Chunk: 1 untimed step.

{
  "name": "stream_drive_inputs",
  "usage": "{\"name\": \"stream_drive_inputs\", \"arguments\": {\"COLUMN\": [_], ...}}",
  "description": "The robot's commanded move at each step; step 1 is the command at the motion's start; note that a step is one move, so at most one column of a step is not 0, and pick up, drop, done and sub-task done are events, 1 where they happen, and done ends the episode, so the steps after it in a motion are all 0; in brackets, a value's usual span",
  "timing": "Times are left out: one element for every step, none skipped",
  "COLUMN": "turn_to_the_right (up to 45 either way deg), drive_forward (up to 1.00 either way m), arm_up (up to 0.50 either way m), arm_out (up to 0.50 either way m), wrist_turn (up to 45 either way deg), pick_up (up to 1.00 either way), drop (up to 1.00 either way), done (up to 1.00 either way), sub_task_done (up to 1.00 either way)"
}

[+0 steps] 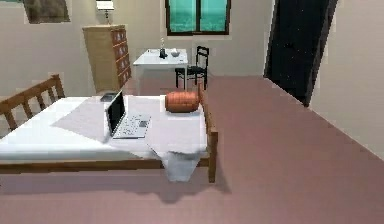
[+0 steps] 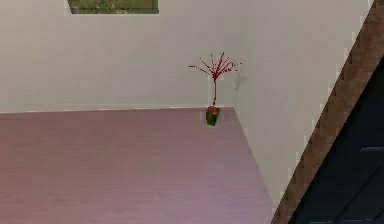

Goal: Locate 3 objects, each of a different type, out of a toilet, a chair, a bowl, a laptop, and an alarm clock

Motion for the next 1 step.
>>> {"name": "stream_drive_inputs", "arguments": {"turn_to_the_right": [-3.0], "drive_forward": [0.00], "arm_up": [0.00], "arm_out": [0.00], "wrist_turn": [0.0], "pick_up": [0.00], "drop": [0.00], "done": [0.00], "sub_task_done": [0.00]}}
